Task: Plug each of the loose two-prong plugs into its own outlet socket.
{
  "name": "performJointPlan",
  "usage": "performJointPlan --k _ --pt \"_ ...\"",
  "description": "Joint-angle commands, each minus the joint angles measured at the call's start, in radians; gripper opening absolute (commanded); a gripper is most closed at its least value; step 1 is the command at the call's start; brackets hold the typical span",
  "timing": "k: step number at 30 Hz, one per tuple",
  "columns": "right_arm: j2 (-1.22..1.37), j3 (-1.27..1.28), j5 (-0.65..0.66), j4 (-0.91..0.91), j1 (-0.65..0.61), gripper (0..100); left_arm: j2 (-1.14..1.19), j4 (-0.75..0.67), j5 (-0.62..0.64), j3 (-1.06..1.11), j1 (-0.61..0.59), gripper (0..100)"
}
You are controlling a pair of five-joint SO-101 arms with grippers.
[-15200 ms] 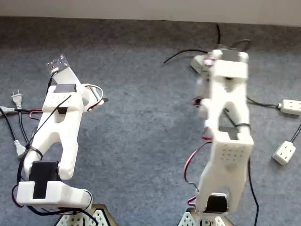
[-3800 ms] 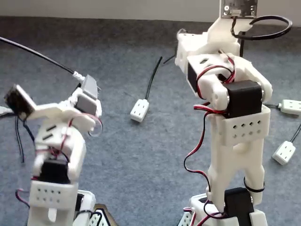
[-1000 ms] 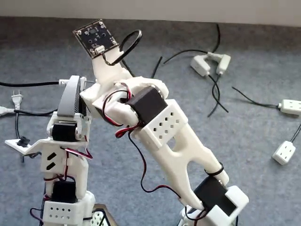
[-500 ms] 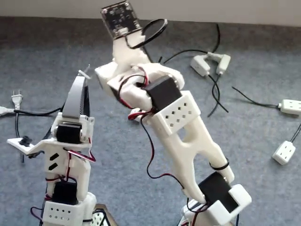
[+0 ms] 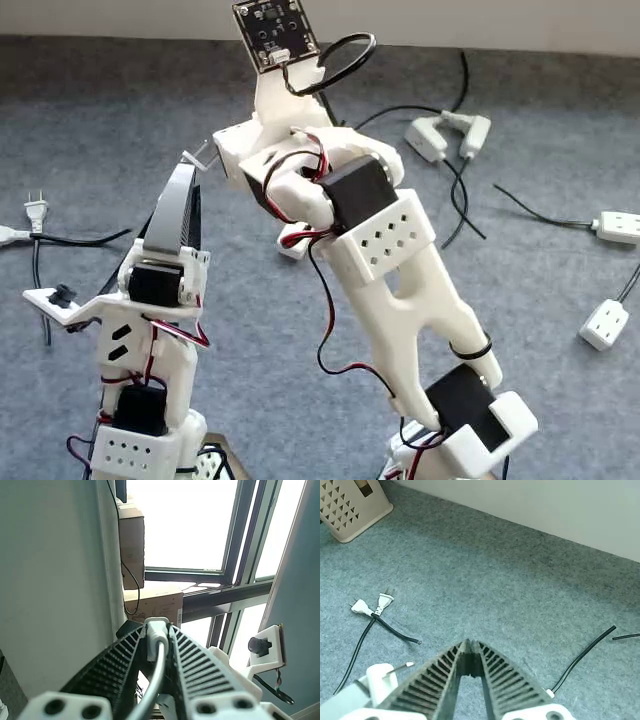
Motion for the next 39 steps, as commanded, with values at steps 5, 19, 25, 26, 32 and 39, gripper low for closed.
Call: performJointPlan --k 5,19,25,26,32,39 --pt "-0.018 -0.048 -0.005 0.013 0.03 2.2 -0.007 0.005 -0.006 -0.016 0.021 1" --pt "-0.018 -0.048 0.028 0.104 0.012 2.2 -0.007 -0.002 0.0 -0.042 -0.14 1" --pt "-0.018 -0.048 0.031 0.131 -0.127 2.2 -0.007 -0.003 0.0 -0.039 -0.133 1" --pt "-0.018 -0.048 0.031 0.128 -0.131 2.2 -0.007 0.0 0.0 -0.039 -0.116 1" --pt "-0.019 -0.07 0.074 0.131 -0.13 2.2 -0.005 0.003 -0.008 -0.033 0.002 1" --pt "-0.01 -0.206 0.196 0.246 -0.134 2.2 -0.007 0.003 -0.086 -0.018 0.084 1"
